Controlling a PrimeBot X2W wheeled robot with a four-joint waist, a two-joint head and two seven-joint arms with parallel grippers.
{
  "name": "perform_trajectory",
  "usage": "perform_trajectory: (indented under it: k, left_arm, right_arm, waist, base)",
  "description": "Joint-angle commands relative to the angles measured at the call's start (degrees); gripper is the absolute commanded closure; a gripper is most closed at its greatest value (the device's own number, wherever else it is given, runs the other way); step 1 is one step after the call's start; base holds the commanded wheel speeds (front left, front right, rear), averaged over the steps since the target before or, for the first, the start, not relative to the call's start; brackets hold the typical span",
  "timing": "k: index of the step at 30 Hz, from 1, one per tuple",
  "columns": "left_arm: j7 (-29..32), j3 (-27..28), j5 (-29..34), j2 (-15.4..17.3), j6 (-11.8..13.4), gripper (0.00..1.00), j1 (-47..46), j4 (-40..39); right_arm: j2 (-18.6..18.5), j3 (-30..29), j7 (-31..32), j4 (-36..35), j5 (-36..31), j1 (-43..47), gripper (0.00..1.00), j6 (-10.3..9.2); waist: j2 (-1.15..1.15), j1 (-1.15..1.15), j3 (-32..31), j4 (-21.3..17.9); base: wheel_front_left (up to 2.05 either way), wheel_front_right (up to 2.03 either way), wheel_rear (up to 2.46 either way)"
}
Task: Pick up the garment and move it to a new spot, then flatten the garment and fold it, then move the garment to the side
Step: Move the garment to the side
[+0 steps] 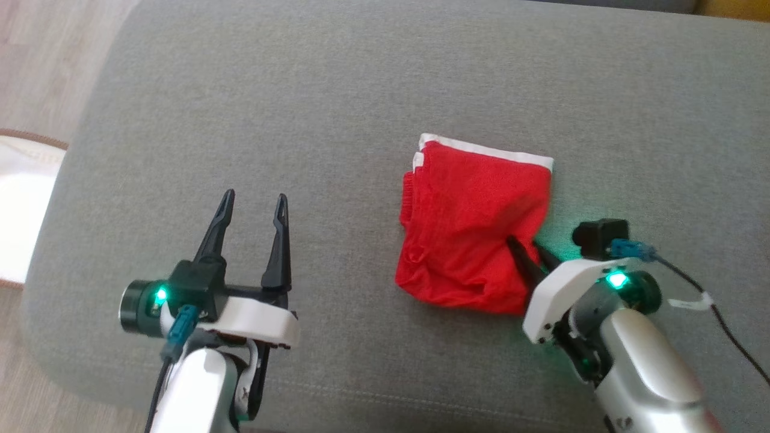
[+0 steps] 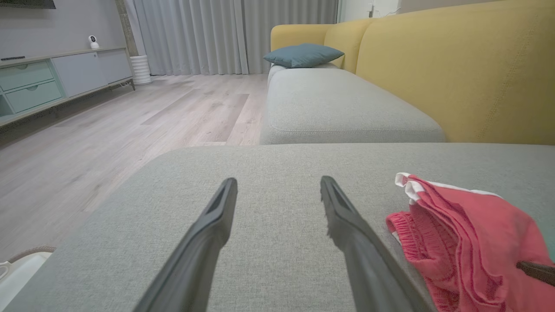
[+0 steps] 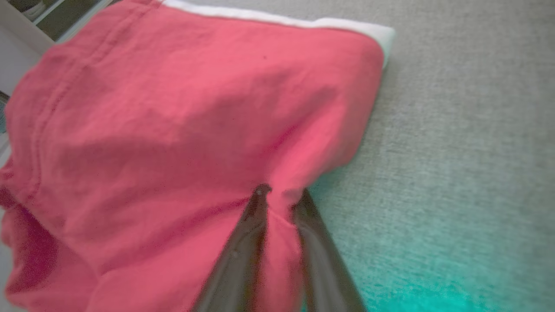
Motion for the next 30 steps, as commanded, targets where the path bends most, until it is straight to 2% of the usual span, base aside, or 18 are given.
perform_trajectory:
  k: [1, 5, 11, 21, 28, 30]
  left_arm:
    - [-0.69, 2.07, 0.71, 0.3, 0.24, 0.0, -2.08, -2.21]
    - [-0.69, 2.44, 0.9, 0.62, 0.26, 0.0, -1.65, -2.54]
    - [-0.69, 2.92, 1.15, 1.41, 0.16, 0.0, -1.09, -3.27]
    - [-0.7, 2.14, 1.49, 1.95, -0.57, 0.0, -1.93, -3.57]
    - [-0.7, 0.89, 1.9, 1.9, -1.18, 0.0, -3.71, -3.07]
    - [-0.7, 0.73, 1.99, 1.92, -1.23, 0.0, -4.03, -3.0]
  right_arm:
    - [0.79, 2.3, 0.45, -0.02, 0.27, 0.38, 1.0, -0.04]
    - [-0.92, 4.56, -0.69, -1.37, 0.04, 0.6, 1.0, -0.04]
    - [-5.61, 5.51, -0.69, -6.38, -0.62, 3.26, 1.0, -0.04]
    - [-16.16, 2.66, 3.82, -14.87, -2.18, 5.03, 1.0, -0.04]
    - [-22.96, -0.45, 3.11, -14.59, -2.95, -0.14, 1.0, -0.04]
    - [-23.74, -1.21, 2.31, -14.26, -2.95, -1.11, 1.0, -0.04]
  waist:
    - [0.0, 0.0, -0.23, -0.67]
    - [0.0, 0.0, -0.84, -3.18]
    - [0.0, 0.0, -1.62, -9.7]
    - [0.0, 0.0, -1.27, -20.83]
    - [0.0, 0.0, 1.08, -24.07]
    - [0.0, 0.0, 1.51, -24.27]
  base:
    - [0.0, 0.0, 0.0]
    - [0.0, 0.0, 0.0]
    - [0.0, 0.0, 0.0]
    - [0.0, 0.0, 0.0]
    - [0.0, 0.0, 0.0]
    - [0.0, 0.0, 0.0]
